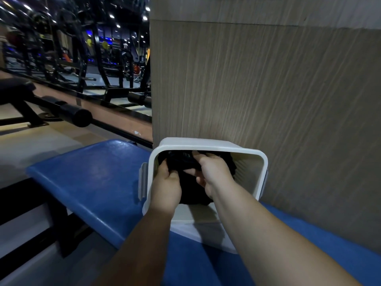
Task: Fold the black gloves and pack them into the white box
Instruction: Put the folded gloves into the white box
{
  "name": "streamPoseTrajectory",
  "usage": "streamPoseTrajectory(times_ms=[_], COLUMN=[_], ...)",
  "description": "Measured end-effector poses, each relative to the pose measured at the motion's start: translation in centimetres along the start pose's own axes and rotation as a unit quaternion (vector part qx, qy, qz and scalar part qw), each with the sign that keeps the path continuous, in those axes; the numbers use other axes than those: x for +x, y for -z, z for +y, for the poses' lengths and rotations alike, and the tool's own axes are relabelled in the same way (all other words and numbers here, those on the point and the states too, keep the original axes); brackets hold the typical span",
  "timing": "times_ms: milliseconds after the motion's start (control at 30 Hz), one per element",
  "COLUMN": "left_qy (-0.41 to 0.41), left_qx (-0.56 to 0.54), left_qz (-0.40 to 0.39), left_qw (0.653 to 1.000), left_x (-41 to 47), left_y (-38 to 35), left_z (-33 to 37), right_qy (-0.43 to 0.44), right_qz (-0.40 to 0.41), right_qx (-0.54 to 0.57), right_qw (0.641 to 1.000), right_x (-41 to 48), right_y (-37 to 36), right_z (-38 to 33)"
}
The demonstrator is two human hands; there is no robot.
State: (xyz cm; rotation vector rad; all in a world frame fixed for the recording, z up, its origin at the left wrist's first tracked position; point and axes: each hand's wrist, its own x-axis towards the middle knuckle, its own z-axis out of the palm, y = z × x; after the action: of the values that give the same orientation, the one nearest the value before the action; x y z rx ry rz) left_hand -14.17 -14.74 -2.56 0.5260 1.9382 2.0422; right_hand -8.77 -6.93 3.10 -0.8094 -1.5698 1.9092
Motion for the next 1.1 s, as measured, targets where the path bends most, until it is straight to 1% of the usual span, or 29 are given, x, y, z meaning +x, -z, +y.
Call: streamPoseTrajectory(times_ms=[100,200,267,333,400,500,567,667,800,967,1100], left_qy=[-0.014,-0.018,-0.032,-0.05,-0.059,-0.061,-0.06,-0.065,-0.077,-0.074,-0.065], left_qx=[0.02,0.03,0.038,0.055,0.069,0.081,0.072,0.059,0.066,0.059,0.034], left_qz=[0.003,0.013,0.022,0.024,0.027,0.026,0.026,0.026,0.027,0.03,0.035], left_qw=[1.0,0.999,0.999,0.997,0.996,0.995,0.995,0.996,0.994,0.995,0.997], left_x=[0.1,-0.1,-0.4,-0.7,-0.7,-0.6,-0.4,-0.5,-0.5,0.4,1.1], left_y=[0.1,0.1,0.1,0.0,0.0,0.0,0.1,-0.1,-0.3,-0.3,-0.4], left_z=[0.0,0.2,0.2,0.1,0.0,-0.2,-0.3,-0.1,-0.1,-0.7,-1.2], right_qy=[0.014,0.004,0.017,0.027,0.031,0.086,0.109,0.125,0.132,0.113,0.131], right_qz=[0.027,0.075,0.095,0.104,0.094,0.038,0.008,0.001,0.025,0.066,0.066], right_qx=[-0.065,-0.15,-0.183,-0.185,-0.154,-0.064,-0.045,-0.086,-0.127,-0.161,-0.211], right_qw=[0.997,0.986,0.978,0.977,0.983,0.994,0.993,0.988,0.983,0.978,0.967], right_x=[0.7,1.5,2.0,2.3,2.1,1.5,1.1,0.8,1.1,2.6,2.7], right_y=[-1.0,-1.7,-1.9,-1.8,-1.5,-0.6,0.0,0.6,0.4,-0.6,-0.5], right_z=[-0.2,-0.5,-0.5,-0.3,0.1,0.9,1.4,1.9,1.9,2.1,1.9])
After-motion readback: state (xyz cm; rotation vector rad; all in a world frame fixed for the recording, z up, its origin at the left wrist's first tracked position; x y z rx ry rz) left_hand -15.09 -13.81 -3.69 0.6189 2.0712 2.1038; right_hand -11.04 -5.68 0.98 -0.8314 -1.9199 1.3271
